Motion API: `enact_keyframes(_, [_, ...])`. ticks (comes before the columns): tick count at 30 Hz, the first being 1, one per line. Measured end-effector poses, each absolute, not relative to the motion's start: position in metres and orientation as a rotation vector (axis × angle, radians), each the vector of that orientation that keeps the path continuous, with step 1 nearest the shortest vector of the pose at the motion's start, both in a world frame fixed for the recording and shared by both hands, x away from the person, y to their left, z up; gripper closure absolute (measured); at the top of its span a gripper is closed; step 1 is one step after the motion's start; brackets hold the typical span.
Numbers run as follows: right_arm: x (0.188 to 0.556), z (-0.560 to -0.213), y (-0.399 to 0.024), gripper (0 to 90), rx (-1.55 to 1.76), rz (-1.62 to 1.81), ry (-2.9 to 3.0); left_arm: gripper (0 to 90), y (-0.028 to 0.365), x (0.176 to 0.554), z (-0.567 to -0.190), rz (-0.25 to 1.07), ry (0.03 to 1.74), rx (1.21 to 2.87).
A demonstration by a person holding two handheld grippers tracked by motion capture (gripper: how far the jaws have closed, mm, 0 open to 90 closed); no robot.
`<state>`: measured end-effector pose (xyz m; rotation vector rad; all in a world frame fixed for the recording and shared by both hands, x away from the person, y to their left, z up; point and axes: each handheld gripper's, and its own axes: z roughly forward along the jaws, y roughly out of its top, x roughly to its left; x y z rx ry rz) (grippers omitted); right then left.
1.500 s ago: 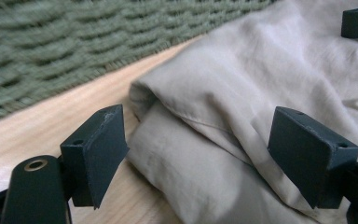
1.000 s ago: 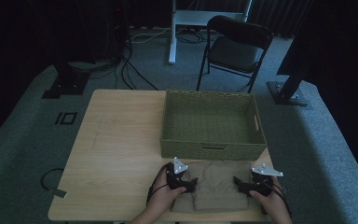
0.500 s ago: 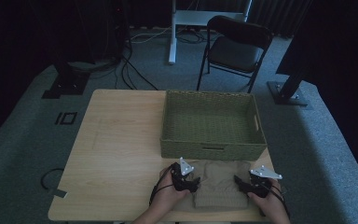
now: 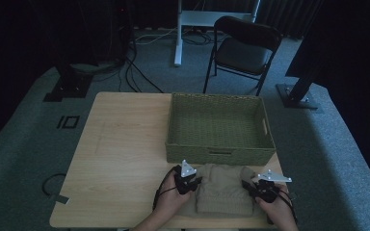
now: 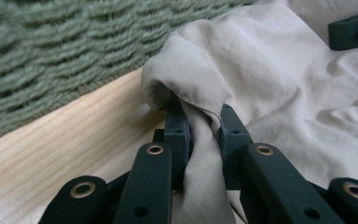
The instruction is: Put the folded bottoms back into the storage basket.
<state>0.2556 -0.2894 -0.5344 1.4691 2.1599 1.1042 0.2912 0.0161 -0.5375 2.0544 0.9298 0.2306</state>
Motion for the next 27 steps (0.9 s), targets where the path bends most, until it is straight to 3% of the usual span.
enact_keyframes(27, [0.245,-0.460,-0.287,80.7,1.317,1.319,2.065,79.6,0.030,0.283,-0.461,0.287,0.803,1.963])
